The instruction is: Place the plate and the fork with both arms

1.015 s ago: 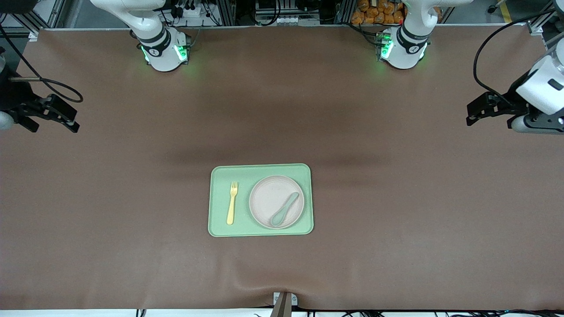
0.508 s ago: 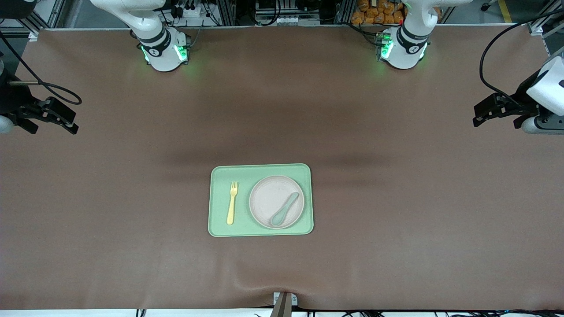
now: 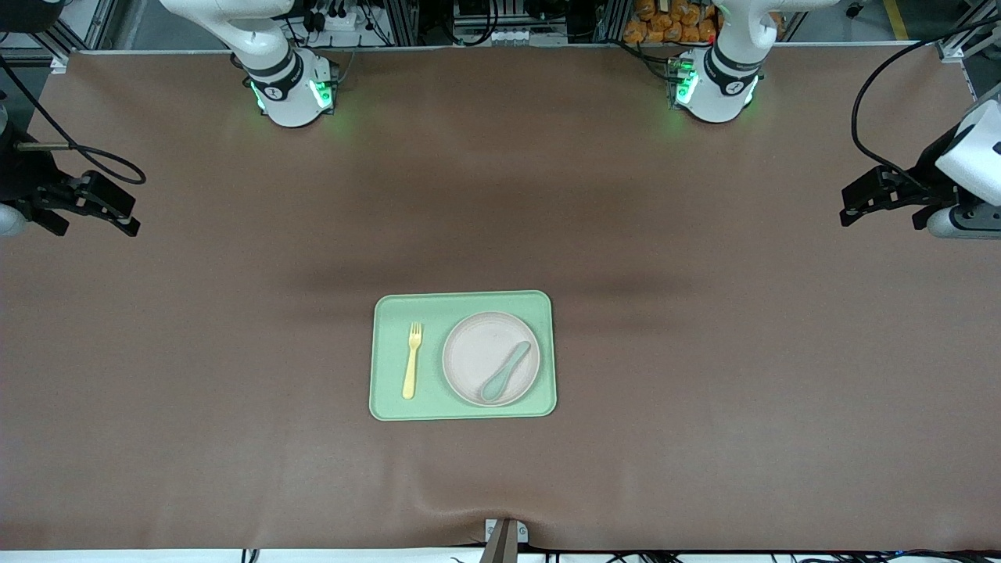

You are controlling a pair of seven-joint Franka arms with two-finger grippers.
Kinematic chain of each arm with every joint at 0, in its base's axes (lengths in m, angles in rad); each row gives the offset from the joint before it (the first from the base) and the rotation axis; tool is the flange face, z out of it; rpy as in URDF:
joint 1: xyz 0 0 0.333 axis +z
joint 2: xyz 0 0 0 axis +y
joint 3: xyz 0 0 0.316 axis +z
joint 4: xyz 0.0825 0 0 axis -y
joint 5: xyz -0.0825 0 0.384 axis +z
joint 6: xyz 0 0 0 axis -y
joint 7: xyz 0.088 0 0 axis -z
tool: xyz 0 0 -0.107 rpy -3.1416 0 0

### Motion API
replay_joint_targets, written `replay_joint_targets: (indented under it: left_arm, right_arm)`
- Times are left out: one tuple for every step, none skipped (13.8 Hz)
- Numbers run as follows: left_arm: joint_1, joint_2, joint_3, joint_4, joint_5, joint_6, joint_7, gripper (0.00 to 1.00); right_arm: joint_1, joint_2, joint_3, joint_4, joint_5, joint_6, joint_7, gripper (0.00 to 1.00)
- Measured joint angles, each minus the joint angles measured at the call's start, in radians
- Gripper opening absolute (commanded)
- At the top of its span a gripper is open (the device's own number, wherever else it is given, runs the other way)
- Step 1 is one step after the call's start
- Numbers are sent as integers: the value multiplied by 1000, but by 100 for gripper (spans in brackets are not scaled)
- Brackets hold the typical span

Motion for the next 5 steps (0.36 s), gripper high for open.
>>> replay_joint_targets:
  left_arm:
    - [0,0,0,0,0,1,0,100]
    - [0,0,0,0,0,2,0,100]
    - [0,0,0,0,0,3,0,100]
    - [0,0,0,0,0,3,0,100]
    - [0,0,0,0,0,4,0,100]
  right_arm:
    - [0,0,0,1,0,-9,0,100]
    - [0,0,0,2,0,-32,-1,100]
    - [0,0,0,5,0,-61,-1,100]
    - [1,0,0,7,0,-91,-2,100]
    - [2,0,1,10,0,-118,-4,100]
